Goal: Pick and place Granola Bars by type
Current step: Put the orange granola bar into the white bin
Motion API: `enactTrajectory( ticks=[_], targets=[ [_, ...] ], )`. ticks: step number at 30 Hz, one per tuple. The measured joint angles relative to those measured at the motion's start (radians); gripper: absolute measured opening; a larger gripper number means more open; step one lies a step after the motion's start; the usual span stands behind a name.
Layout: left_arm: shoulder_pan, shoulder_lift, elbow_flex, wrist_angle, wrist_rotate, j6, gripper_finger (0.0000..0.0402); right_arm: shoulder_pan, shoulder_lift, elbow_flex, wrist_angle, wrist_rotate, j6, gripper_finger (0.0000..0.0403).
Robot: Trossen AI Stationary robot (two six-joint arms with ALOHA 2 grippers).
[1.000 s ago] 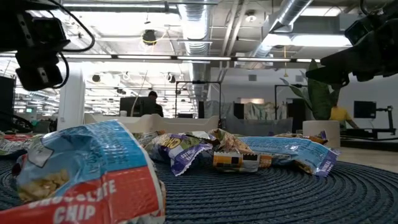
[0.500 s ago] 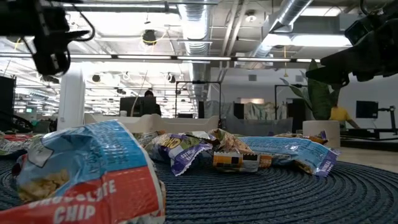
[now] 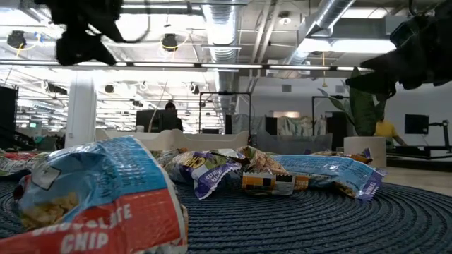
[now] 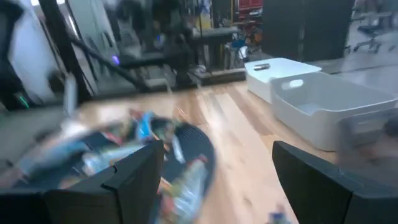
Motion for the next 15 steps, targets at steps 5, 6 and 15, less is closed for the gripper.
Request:
enactTrajectory(
  ticks=[5, 6, 15],
  targets=[
    [0.072, 0.151, 0.108, 0.008, 0.002, 0.095, 0.0208, 0.000, 0.000, 0.000, 0.116, -0.001, 0.369, 0.0295],
    [0.087, 0.169, 0.122, 0.012, -0.002, 0.107, 0.0208, 0.000, 0.000, 0.000, 0.136, -0.001, 0.457, 0.0295],
    [0.204, 0.205, 0.170, 0.032, 0.038, 0.117, 0.0208, 0.000, 0.000, 0.000, 0.182, -0.004, 0.903, 0.0295]
  ],
)
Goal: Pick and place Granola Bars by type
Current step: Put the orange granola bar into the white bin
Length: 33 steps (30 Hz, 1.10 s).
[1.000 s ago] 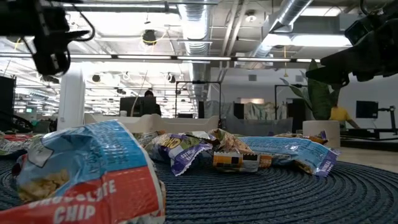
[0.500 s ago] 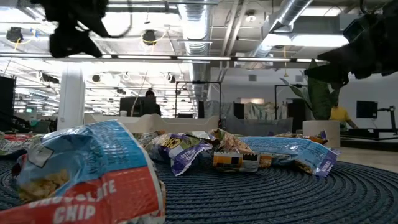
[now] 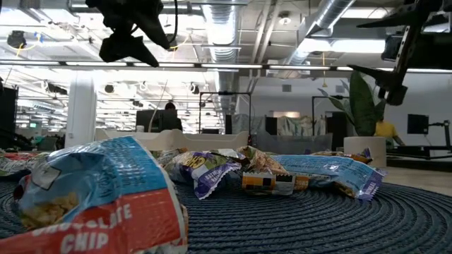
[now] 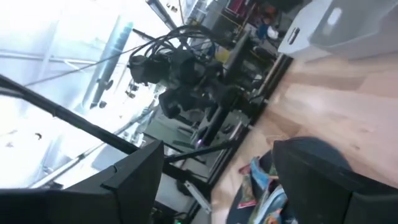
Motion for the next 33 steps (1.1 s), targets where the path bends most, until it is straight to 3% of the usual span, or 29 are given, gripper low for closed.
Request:
enactTrajectory(
  ticks=[25, 29, 33],
  targets=[
    [0.047, 0.000, 0.000, -0.001, 0.005, -0.007, 0.0208, -0.035, 0.000, 0.000, 0.055, 0.025, 0.050, 0.0295],
    [0.053, 0.001, 0.000, -0.001, 0.092, 0.053, 0.0208, -0.035, 0.003, 0.044, 0.020, -0.049, -0.038, 0.0295],
    [0.052, 0.021, 0.000, -0.001, 0.132, 0.119, 0.0208, -0.033, 0.080, 0.179, -0.068, -0.137, -0.136, 0.0295]
  ],
)
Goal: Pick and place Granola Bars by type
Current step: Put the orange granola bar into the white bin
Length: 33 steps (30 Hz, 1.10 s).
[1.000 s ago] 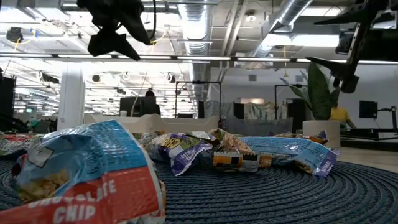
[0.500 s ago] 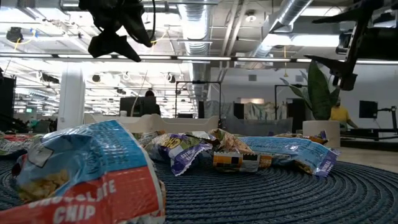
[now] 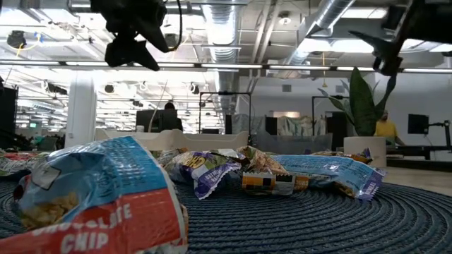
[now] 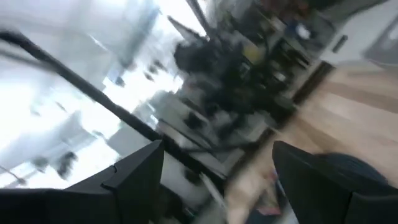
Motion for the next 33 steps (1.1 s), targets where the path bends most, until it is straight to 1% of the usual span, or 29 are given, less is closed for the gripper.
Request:
enactTrajectory(
  ticks=[4, 7, 9, 13, 16, 20, 24, 30, 33],
  targets=[
    [-0.002, 0.051, 0.000, -0.006, 0.073, 0.044, 0.0208, 0.019, 0.153, 0.178, -0.215, -0.021, -0.106, 0.0295],
    [-0.009, 0.099, 0.000, -0.011, 0.115, 0.074, 0.0208, 0.041, 0.281, 0.302, -0.434, -0.022, -0.158, 0.0295],
    [-0.010, 0.134, 0.000, -0.012, 0.142, 0.099, 0.0208, 0.052, 0.362, 0.370, -0.550, -0.022, -0.162, 0.0295],
    [-0.013, 0.183, 0.000, -0.046, 0.171, 0.151, 0.0208, 0.077, 0.499, 0.449, -0.693, -0.023, -0.163, 0.0295],
    [-0.029, 0.218, 0.000, -0.083, 0.157, 0.222, 0.0208, 0.096, 0.580, 0.481, -0.701, -0.025, -0.163, 0.0295],
    [-0.052, 0.266, 0.000, -0.104, 0.137, 0.358, 0.0208, 0.114, 0.657, 0.499, -0.696, -0.025, -0.163, 0.0295],
    [-0.072, 0.320, 0.000, -0.131, 0.127, 0.467, 0.0208, 0.125, 0.709, 0.516, -0.696, -0.024, -0.162, 0.0295],
    [-0.094, 0.390, -0.001, -0.133, 0.025, 0.594, 0.0208, 0.126, 0.763, 0.538, -0.697, -0.024, -0.162, 0.0295],
    [-0.093, 0.421, -0.001, -0.132, 0.009, 0.637, 0.0208, 0.126, 0.780, 0.548, -0.694, -0.022, -0.155, 0.0295]
  ],
)
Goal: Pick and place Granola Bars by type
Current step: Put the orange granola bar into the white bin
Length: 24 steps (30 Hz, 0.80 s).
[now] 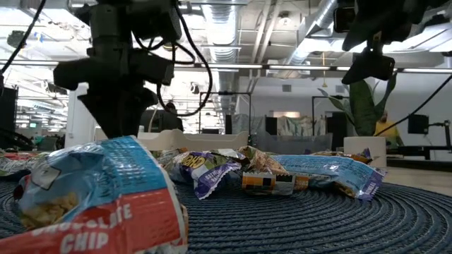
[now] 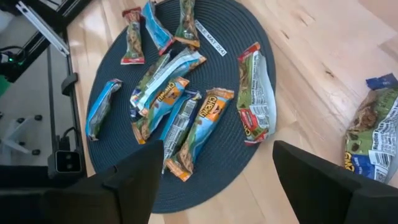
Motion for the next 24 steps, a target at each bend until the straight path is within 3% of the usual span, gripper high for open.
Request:
enactTrajectory(
  ticks=[6, 24],
  targets=[
    [-0.002, 0.054, 0.000, 0.016, 0.013, 0.067, 0.0208, 0.000, 0.011, 0.001, 0.012, 0.002, 0.027, 0.0295],
    [-0.001, 0.054, -0.010, 0.130, 0.036, 0.073, 0.0192, -0.002, 0.011, 0.001, 0.038, 0.004, 0.066, 0.0295]
  ],
)
